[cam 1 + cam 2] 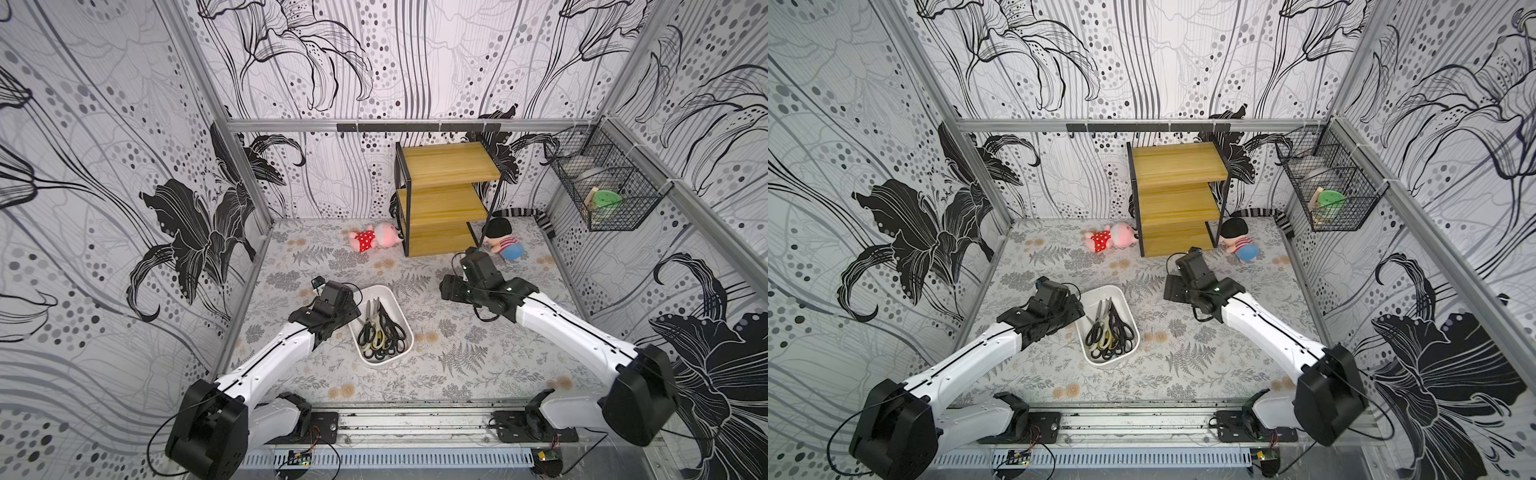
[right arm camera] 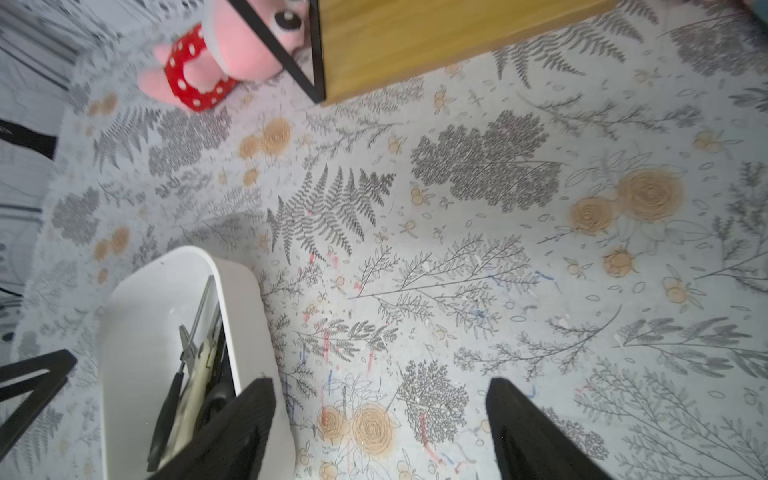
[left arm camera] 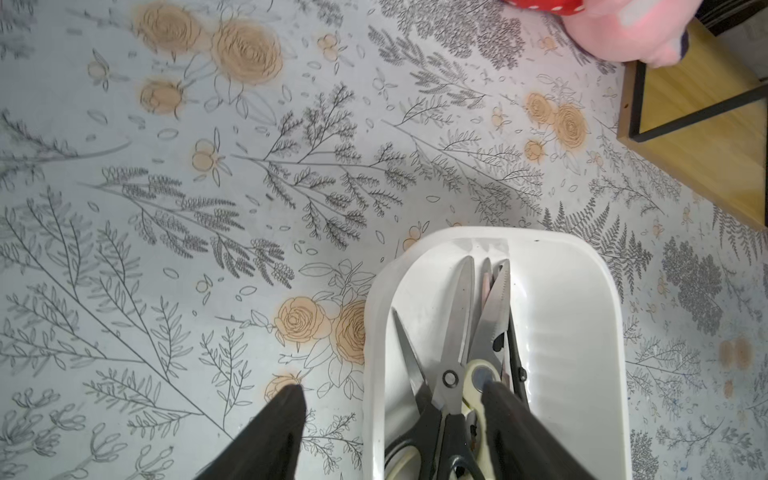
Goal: Take the scissors out of the storage box
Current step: Move the storage box to the center of the board.
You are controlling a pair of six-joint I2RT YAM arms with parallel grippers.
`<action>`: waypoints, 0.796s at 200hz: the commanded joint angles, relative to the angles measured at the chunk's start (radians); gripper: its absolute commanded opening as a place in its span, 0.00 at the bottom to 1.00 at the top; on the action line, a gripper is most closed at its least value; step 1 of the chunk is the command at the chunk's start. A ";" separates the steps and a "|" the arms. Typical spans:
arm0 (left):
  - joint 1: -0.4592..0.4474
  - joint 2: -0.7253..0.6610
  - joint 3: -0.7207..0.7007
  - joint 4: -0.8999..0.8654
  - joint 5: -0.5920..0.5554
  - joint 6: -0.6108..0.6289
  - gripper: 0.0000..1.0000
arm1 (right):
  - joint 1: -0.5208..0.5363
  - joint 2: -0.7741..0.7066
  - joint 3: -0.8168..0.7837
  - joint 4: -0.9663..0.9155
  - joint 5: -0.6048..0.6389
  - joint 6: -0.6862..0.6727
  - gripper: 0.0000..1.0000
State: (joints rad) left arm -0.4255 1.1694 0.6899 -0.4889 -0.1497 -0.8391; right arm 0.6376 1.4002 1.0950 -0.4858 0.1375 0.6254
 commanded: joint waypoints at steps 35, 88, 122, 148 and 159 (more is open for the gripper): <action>-0.010 0.092 0.014 0.065 -0.025 0.017 0.49 | 0.121 0.162 0.247 -0.175 0.162 0.027 0.83; -0.010 0.233 0.066 0.112 -0.069 0.029 0.23 | 0.153 0.161 0.253 -0.154 0.120 0.020 0.69; 0.015 0.293 0.129 0.139 -0.094 0.039 0.17 | 0.168 0.163 0.250 -0.168 0.122 0.037 0.67; 0.089 0.356 0.188 0.162 -0.063 0.066 0.11 | 0.175 0.173 0.250 -0.163 0.112 0.041 0.64; 0.116 0.382 0.216 0.164 -0.055 0.084 0.11 | 0.178 0.185 0.258 -0.169 0.105 0.040 0.64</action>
State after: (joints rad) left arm -0.3721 1.5131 0.8345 -0.4072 -0.1940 -0.7864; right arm 0.8062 1.5581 1.3296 -0.6224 0.2470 0.6510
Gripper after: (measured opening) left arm 0.116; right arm 0.642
